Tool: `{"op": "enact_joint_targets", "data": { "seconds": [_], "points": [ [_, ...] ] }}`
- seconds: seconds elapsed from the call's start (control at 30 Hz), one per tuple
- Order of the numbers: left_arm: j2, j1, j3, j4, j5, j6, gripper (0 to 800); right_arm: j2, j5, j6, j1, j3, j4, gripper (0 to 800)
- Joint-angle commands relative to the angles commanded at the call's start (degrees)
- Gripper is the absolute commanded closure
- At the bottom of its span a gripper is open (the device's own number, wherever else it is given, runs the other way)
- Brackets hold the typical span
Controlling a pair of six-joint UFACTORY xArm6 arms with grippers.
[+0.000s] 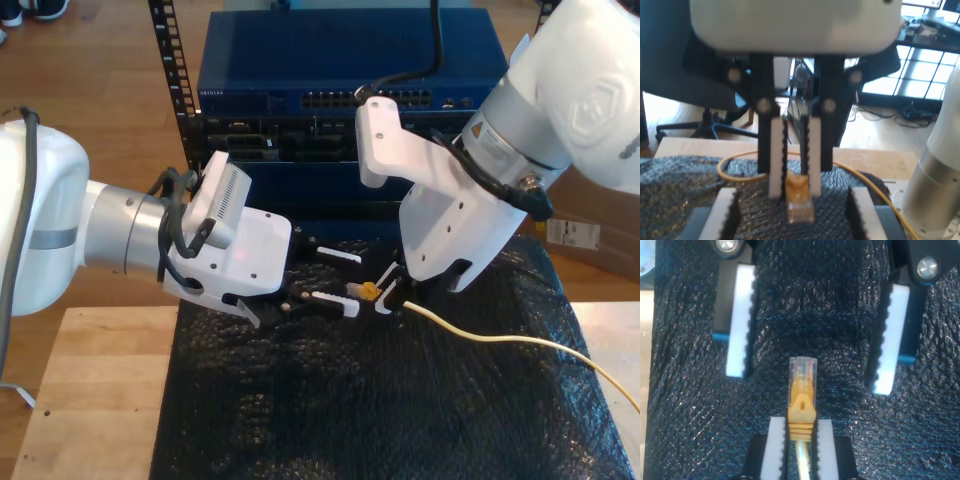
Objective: Grab the cable and plug it in
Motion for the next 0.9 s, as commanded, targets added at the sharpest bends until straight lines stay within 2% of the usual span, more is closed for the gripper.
{"op": "enact_joint_targets", "data": {
  "seconds": [0.5, 0.57, 0.73, 0.83, 0.9],
  "points": [
    [0.0, 0.1, 0.7, 0.0, -0.1, -0.6, 482, -0.2, 0.0, 0.0, 0.0, 0.0, 0.0, 794],
    [0.0, 0.1, 0.7, 0.0, -0.1, -0.9, 541, -0.2, 0.0, 0.0, 0.0, 0.0, 0.0, 794],
    [0.1, 0.1, 0.8, 0.0, 0.0, -1.3, 561, -0.2, 0.0, -0.1, 0.0, 0.1, 0.0, 794],
    [0.1, 0.0, 0.8, 0.0, 0.5, -1.3, 608, -0.2, 0.0, -0.1, 0.0, 0.4, 0.1, 794],
    [0.1, 0.0, 0.8, 0.0, 0.8, -1.5, 676, -0.1, 0.0, -0.1, 0.0, 0.4, 0.1, 794]
  ]
}}
